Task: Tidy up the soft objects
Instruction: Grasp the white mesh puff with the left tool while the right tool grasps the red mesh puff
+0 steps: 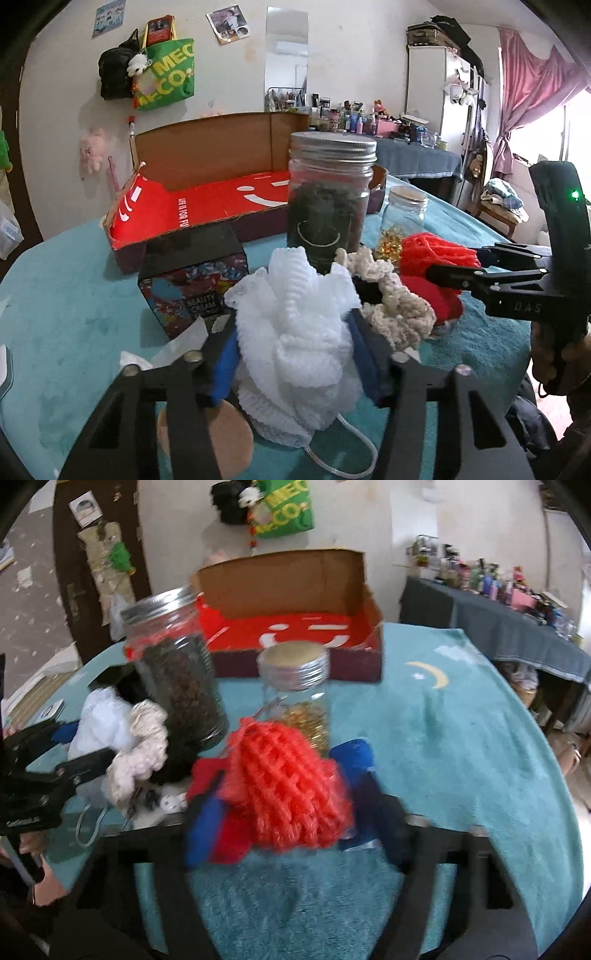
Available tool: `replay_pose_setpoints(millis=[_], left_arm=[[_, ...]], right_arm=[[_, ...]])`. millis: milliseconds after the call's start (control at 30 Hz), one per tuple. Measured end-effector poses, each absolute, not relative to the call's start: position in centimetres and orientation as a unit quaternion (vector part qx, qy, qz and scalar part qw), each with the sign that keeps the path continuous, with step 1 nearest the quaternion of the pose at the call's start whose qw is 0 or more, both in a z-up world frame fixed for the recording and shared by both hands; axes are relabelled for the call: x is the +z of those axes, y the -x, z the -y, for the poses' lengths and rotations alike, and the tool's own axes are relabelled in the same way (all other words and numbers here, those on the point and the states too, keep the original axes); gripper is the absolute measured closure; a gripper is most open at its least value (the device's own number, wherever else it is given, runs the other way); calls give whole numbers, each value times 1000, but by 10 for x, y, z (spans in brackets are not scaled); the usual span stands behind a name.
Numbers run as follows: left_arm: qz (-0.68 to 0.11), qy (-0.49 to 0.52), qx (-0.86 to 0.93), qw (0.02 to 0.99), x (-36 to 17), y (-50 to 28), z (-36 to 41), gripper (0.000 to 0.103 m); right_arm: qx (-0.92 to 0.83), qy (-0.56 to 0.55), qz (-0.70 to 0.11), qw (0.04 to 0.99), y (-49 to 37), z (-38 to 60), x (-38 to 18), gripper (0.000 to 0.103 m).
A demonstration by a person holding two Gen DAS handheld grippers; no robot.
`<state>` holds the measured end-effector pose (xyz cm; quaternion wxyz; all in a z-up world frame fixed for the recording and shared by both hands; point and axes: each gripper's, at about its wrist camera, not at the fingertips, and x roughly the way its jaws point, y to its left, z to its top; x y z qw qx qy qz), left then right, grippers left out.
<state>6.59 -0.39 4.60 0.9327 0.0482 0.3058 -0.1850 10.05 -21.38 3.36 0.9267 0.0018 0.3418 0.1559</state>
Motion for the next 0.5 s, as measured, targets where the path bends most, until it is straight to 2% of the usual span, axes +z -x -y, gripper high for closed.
replay_pose_setpoints(millis=[67, 233, 500], left_arm=[[-306, -41, -190, 932, 48, -67, 1, 56], [-303, -34, -196, 932, 56, -64, -5, 68], [-306, 4, -212, 928, 73, -65, -24, 73]], right_arm=[[160, -6, -338, 927, -97, 215, 35, 56], [164, -20, -327, 930, -88, 218, 41, 58], [160, -26, -314, 935, -81, 221, 55, 58]])
